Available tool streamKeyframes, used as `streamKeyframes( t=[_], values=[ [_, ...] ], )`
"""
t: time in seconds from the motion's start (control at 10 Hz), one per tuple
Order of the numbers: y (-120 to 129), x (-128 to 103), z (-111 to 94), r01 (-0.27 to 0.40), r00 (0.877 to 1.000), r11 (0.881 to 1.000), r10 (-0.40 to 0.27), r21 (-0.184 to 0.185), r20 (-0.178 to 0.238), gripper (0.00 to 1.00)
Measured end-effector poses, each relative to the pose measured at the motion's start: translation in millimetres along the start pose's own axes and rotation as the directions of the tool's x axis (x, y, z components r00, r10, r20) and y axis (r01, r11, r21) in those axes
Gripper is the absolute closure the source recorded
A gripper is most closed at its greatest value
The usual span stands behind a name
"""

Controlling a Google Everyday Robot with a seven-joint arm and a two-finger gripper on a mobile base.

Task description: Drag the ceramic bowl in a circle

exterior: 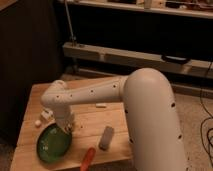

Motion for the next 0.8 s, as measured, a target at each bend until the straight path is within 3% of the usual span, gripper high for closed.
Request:
streamKeyframes(
  t=[0.4,0.6,0.8],
  values=[
    [24,67,-21,-0.029,0.999,1.000,0.029,0.007,-0.014,1.00],
    [34,72,-19,-0.068,0.998,0.998,0.068,0.010,-0.005,1.00],
    [52,59,-17,-0.130,0.992,0.992,0.130,0.010,0.000,1.00]
  ],
)
